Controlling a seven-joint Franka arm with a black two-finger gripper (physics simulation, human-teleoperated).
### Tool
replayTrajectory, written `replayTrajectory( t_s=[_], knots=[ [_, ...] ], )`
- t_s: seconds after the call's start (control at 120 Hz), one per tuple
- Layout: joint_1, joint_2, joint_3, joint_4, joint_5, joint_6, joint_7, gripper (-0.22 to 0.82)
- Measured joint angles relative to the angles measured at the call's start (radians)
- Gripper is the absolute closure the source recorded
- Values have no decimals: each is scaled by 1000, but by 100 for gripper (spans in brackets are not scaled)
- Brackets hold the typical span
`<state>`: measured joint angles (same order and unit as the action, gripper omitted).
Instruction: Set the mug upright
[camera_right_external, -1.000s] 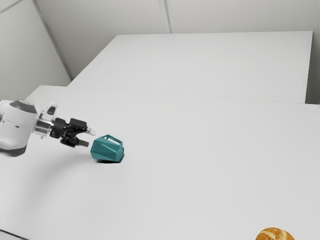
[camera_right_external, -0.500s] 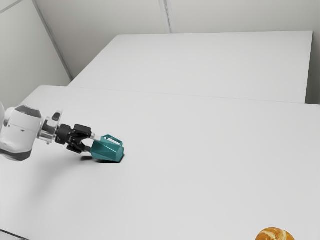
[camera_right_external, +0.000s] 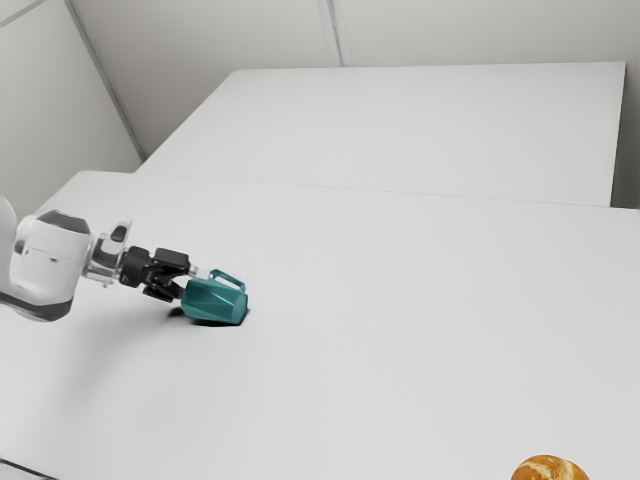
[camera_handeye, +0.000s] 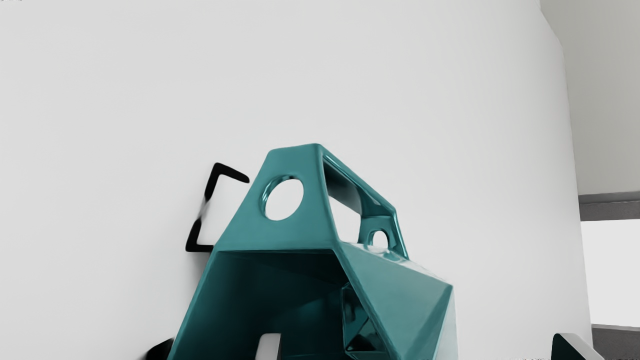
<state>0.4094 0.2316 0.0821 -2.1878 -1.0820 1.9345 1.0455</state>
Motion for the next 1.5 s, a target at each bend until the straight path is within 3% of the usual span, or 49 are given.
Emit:
replayTrajectory(
  t_s=[0.317,0.692,0.95,1.225,1.5],
  knots=[
    [-24,8,-2,0,-1,0,30,4],
    [-24,3,-2,0,-1,-5,48,56],
    [-29,-32,-5,-3,0,-7,50,73],
    [-100,-131,-4,0,20,-2,35,74],
    [-152,-204,-27,55,327,40,-86,76]
  ],
)
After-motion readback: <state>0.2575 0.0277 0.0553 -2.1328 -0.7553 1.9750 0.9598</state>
